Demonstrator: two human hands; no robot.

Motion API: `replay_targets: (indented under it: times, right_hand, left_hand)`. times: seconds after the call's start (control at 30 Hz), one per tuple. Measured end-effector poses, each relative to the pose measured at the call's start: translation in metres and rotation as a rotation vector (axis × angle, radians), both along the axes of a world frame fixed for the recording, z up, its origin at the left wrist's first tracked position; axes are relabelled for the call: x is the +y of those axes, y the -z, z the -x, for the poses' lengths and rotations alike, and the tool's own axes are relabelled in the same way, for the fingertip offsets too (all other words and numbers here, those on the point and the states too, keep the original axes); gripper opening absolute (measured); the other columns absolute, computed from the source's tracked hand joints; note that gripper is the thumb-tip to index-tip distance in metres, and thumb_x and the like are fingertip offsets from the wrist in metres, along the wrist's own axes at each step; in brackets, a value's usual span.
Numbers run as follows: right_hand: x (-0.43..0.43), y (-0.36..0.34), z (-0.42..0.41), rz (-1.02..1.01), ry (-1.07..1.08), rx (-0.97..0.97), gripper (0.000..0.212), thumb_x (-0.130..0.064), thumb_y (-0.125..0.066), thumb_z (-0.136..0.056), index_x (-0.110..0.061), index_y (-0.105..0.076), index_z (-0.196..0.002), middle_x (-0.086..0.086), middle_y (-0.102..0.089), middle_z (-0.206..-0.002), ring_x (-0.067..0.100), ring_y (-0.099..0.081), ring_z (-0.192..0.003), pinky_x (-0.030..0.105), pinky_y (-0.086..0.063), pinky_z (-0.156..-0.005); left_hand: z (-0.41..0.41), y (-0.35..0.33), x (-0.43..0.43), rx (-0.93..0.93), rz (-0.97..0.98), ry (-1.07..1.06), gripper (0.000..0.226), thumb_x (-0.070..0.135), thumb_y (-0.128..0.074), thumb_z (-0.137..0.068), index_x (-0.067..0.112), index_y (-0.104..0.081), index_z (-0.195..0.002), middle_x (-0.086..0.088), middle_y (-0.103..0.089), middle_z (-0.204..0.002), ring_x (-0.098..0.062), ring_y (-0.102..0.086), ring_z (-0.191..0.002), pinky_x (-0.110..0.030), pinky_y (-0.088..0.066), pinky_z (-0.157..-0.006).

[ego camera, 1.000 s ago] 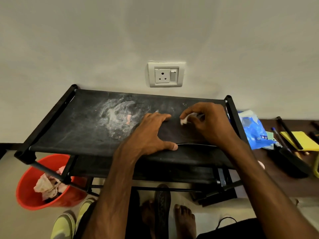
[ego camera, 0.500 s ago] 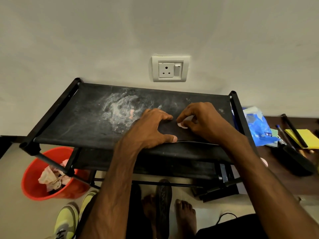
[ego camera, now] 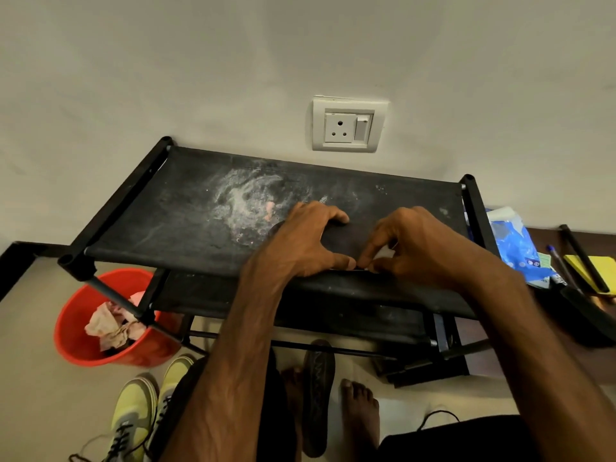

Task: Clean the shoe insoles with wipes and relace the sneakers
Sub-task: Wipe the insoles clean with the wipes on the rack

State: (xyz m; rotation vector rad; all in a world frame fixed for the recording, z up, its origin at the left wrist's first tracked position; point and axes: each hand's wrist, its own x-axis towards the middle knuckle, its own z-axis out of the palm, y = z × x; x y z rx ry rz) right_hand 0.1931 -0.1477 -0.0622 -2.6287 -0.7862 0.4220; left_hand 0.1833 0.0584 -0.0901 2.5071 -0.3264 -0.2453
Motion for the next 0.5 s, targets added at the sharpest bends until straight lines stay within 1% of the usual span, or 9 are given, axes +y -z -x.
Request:
replay_targets:
  times: [0.07,0.1,0.13,0.2,0.3,0.43,0.5]
  right_hand:
    - [0.002,0.002,-0.002,-0.014,0.041,-0.036,0.025,-0.009,-0.078,-0.085,-0.033,-0.082,-0.092,-0.011,-0.075,-0.098,0.001,-0.062,-0.079,0.007,-0.05,-0.07]
    - [0.003,0.004,-0.003,-0.026,0.067,-0.056,0.025,-0.008,-0.076,-0.085,-0.031,-0.082,-0.093,-0.01,-0.074,-0.1,-0.001,-0.06,-0.076,0.003,-0.047,-0.067]
    - [0.005,0.006,-0.006,-0.037,0.093,-0.075,0.023,-0.008,-0.076,-0.086,-0.029,-0.082,-0.094,-0.01,-0.073,-0.101,-0.002,-0.058,-0.074,0.003,-0.046,-0.065]
    - [0.007,0.012,-0.011,-0.068,0.139,-0.108,0.019,-0.011,-0.076,-0.087,-0.026,-0.082,-0.095,-0.007,-0.075,-0.104,0.0,-0.059,-0.077,0.005,-0.045,-0.069]
    - [0.011,0.016,-0.019,-0.113,0.205,-0.145,0.019,-0.009,-0.074,-0.089,-0.022,-0.082,-0.099,-0.001,-0.075,-0.109,0.006,-0.061,-0.088,0.019,-0.052,-0.081]
    - [0.015,0.021,-0.029,-0.147,0.283,-0.204,0.021,-0.006,-0.071,-0.091,-0.02,-0.081,-0.103,0.004,-0.075,-0.112,0.01,-0.061,-0.087,0.032,-0.057,-0.09]
    - [0.014,0.023,-0.033,-0.127,0.283,-0.195,0.022,-0.007,-0.071,-0.092,-0.022,-0.081,-0.104,0.005,-0.075,-0.112,0.009,-0.06,-0.084,0.03,-0.057,-0.086]
  left_hand:
    - [0.0,0.0,0.0,0.014,0.0,0.006,0.077,0.045,-0.085,-0.075,0.026,-0.051,-0.142,0.005,-0.047,-0.143,-0.016,-0.035,-0.134,-0.028,-0.029,-0.105]
    - [0.001,-0.001,-0.001,0.02,-0.005,0.012,0.078,0.045,-0.084,-0.076,0.026,-0.05,-0.143,0.004,-0.046,-0.144,-0.017,-0.034,-0.135,-0.028,-0.027,-0.105]
    - [0.001,-0.002,-0.002,0.022,-0.016,0.018,0.079,0.046,-0.084,-0.076,0.026,-0.049,-0.144,0.004,-0.045,-0.145,-0.017,-0.033,-0.135,-0.027,-0.026,-0.106]
    - [0.002,-0.004,-0.003,0.013,-0.033,0.029,0.079,0.045,-0.083,-0.077,0.025,-0.048,-0.145,0.002,-0.044,-0.146,-0.016,-0.033,-0.136,-0.026,-0.024,-0.108]
    - [0.003,-0.007,-0.003,0.018,-0.044,0.037,0.078,0.045,-0.081,-0.079,0.025,-0.047,-0.146,0.001,-0.044,-0.147,-0.016,-0.033,-0.136,-0.026,-0.022,-0.111]
    - [0.005,-0.009,-0.004,0.025,-0.039,0.037,0.078,0.045,-0.081,-0.08,0.026,-0.047,-0.147,0.001,-0.044,-0.147,-0.015,-0.032,-0.137,-0.027,-0.02,-0.112]
    - [0.005,-0.009,-0.004,0.028,-0.036,0.03,0.079,0.045,-0.081,-0.079,0.026,-0.047,-0.148,0.001,-0.043,-0.148,-0.016,-0.031,-0.138,-0.029,-0.021,-0.113]
